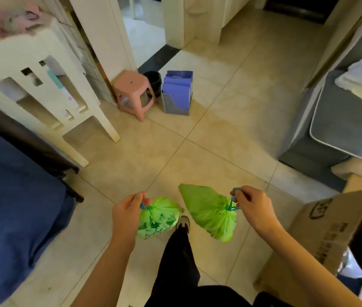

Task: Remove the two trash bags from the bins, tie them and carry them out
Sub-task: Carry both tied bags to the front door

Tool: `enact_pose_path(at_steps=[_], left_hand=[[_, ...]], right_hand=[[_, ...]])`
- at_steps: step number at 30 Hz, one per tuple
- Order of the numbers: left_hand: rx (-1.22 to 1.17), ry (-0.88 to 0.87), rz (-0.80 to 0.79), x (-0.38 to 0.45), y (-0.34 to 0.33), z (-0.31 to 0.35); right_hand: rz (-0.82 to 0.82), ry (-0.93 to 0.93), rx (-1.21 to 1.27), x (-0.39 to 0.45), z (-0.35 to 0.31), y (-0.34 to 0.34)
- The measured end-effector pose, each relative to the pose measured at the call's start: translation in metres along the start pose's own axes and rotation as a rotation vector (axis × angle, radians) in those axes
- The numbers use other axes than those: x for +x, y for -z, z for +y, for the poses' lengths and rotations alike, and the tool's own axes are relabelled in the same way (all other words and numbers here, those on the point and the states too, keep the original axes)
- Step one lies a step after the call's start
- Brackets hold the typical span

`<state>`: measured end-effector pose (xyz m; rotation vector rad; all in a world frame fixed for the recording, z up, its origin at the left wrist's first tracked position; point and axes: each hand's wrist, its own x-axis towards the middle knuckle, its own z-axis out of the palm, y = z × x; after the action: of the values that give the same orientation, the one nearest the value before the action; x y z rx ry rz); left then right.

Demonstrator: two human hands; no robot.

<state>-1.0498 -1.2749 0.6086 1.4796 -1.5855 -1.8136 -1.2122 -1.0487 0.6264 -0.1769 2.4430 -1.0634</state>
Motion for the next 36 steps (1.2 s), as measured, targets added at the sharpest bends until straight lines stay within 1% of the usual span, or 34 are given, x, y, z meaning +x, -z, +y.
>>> enact_pose_path(at_steps=[4, 10, 16, 22, 26, 32, 36], left_hand=[[0.068, 0.006, -0.083, 0.059, -0.060, 0.040], [0.172, 0.002, -0.154, 0.146, -0.152, 0.110], [0.182, -0.019, -0.242, 0.213, -0.255, 0.167], [0.184, -0.040, -0.240, 0.282, -0.359, 0.213], [0.188, -0.050, -0.168, 0.321, -0.426, 0.252], [0.219, -0.057, -0.197, 0.382, -0.528, 0.313], [0.213, -0.038, -0.215, 0.430, -0.593, 0.350]], right_hand=[[0.090, -0.080, 0.062, 0.072, -0.017, 0.020], [0.181, -0.180, 0.149, 0.179, -0.044, 0.061], [0.235, -0.203, 0.190, 0.283, -0.062, 0.108], [0.227, -0.180, 0.201, 0.396, -0.073, 0.155], [0.171, -0.171, 0.234, 0.473, -0.081, 0.192], [0.171, -0.177, 0.239, 0.596, -0.102, 0.248], [0.202, -0.189, 0.257, 0.678, -0.112, 0.276]])
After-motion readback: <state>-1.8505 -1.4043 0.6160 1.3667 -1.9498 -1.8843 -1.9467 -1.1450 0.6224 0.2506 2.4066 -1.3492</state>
